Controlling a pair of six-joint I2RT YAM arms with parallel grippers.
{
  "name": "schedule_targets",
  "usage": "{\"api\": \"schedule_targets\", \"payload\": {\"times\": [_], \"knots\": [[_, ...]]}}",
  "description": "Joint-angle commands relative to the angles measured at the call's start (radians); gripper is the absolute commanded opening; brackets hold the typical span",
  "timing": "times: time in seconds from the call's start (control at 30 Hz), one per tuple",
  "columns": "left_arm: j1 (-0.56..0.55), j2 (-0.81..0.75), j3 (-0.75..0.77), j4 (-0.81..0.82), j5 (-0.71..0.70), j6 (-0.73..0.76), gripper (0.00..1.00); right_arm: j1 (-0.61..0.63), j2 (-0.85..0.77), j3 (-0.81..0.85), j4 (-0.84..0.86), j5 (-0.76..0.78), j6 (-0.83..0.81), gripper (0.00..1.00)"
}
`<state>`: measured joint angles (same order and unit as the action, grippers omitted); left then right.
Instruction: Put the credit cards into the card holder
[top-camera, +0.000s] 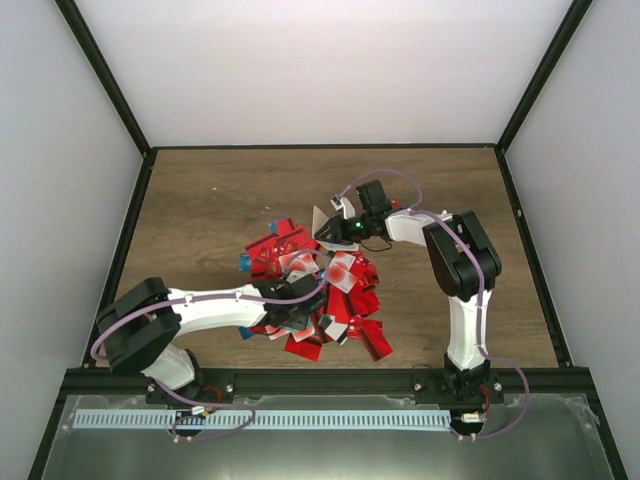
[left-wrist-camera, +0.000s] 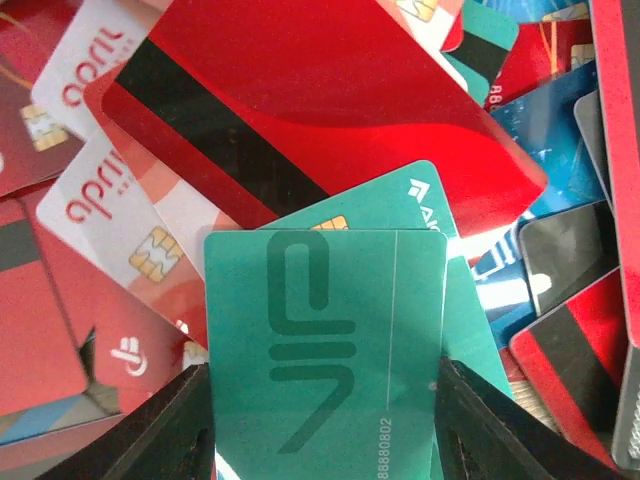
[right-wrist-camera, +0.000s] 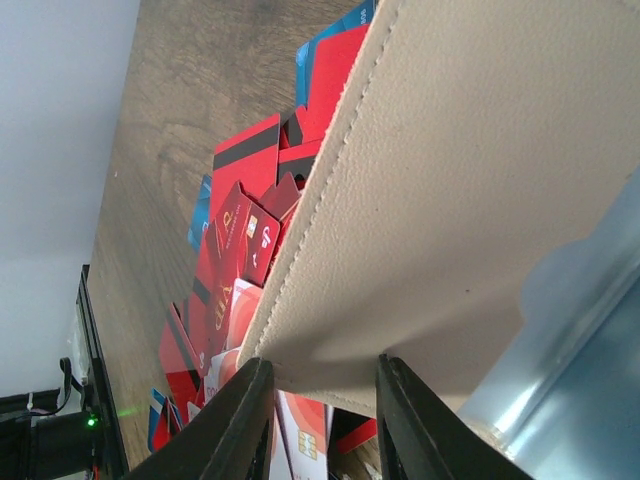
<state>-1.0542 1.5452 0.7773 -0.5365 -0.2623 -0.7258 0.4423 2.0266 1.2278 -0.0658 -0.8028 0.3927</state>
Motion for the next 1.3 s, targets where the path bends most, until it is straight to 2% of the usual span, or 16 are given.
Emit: {"api": "schedule_targets", "payload": {"times": [0.0, 0.33, 0.63, 0.77, 1.03, 1.27], "knots": [[0.006, -0.044, -0.022, -0.079, -0.044, -0.001, 0.54, 0.013, -0.046, -0.007, -0.006, -0.001, -0.019, 0.30], [0.007, -0.149, 0.027, -0.095, -0.024, 0.008, 0.54, 0.014, -0.058, -0.005, -0.015, 0.000, -0.026, 0.31], [0.040, -0.126, 0.132, -0.034, -0.005, 0.068, 0.54, 0.007, -0.081, -0.014, -0.008, 0.027, -0.024, 0.31], [0.081, -0.068, 0.214, 0.016, 0.032, 0.107, 0.54, 0.002, -0.076, -0.016, 0.004, 0.024, -0.018, 0.30], [0.247, 0.070, 0.411, 0.160, 0.219, 0.200, 0.51, -0.054, -0.078, -0.056, 0.088, -0.015, 0.027, 0.27], [0.337, 0.313, 0.677, 0.187, 0.360, 0.258, 0.50, -0.063, -0.056, -0.070, 0.120, -0.045, 0.034, 0.26]]}}
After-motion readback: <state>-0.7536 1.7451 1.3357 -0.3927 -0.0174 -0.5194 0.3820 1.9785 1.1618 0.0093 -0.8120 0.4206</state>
